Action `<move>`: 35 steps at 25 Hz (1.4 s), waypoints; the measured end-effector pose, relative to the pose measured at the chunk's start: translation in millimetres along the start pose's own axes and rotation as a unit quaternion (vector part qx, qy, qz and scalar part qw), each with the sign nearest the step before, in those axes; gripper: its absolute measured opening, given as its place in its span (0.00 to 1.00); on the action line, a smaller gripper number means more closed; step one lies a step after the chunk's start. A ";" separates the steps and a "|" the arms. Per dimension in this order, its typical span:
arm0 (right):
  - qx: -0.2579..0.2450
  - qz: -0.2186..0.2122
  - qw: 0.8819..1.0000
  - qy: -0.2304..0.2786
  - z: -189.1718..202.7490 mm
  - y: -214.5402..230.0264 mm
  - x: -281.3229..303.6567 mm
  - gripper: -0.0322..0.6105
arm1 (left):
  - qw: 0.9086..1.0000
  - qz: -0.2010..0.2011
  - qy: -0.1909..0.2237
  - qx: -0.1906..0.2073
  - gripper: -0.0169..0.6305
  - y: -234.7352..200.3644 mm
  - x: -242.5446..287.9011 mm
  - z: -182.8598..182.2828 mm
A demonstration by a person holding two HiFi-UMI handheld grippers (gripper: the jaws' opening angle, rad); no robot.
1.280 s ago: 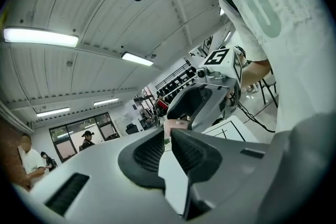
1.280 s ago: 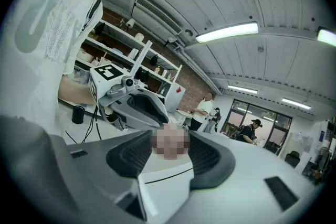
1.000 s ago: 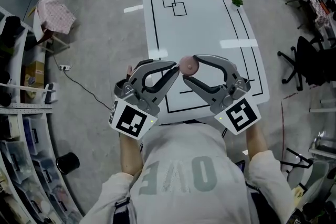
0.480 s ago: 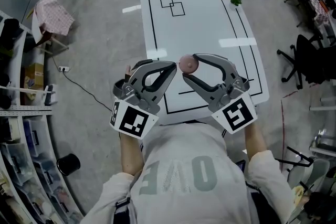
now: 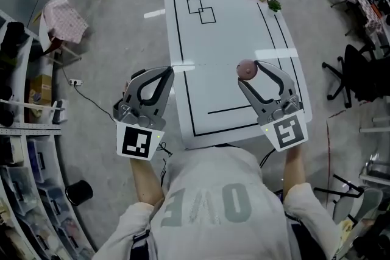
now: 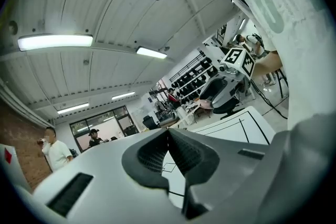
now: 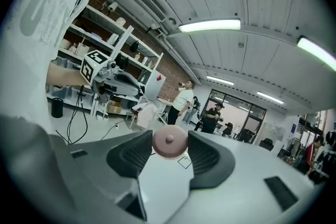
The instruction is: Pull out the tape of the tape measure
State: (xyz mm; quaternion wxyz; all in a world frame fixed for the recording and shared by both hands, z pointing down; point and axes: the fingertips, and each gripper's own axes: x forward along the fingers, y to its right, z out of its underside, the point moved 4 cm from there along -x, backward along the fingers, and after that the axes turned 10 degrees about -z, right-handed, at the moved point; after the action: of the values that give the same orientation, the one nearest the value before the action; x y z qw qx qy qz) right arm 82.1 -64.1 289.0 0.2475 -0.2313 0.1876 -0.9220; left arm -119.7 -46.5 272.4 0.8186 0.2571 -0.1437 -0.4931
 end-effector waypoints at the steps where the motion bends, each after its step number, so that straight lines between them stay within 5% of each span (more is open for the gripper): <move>1: 0.001 -0.006 1.000 -0.006 -1.0 -3.2 0.1 0.40 | 1.000 -0.001 0.000 -0.002 0.07 0.4 0.4 -0.3; 8: 0.000 -0.030 1.000 0.001 -10.5 -20.0 11.4 0.40 | 1.000 0.012 0.013 0.000 0.07 11.1 9.2 -9.5; 19: -0.017 0.039 0.998 -0.052 17.2 7.0 -10.5 0.40 | 0.999 -0.040 -0.026 0.015 0.07 -12.1 -7.2 15.7; 35: -0.018 0.047 0.996 -0.067 28.1 5.0 -18.4 0.40 | 0.998 -0.054 -0.024 0.022 0.07 -12.5 -6.7 14.5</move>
State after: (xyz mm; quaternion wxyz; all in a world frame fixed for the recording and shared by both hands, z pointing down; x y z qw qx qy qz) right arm 112.7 -64.6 303.6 0.2984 -0.2880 0.1981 -0.8881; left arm -139.2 -49.4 277.5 0.7810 0.2703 -0.1600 -0.5397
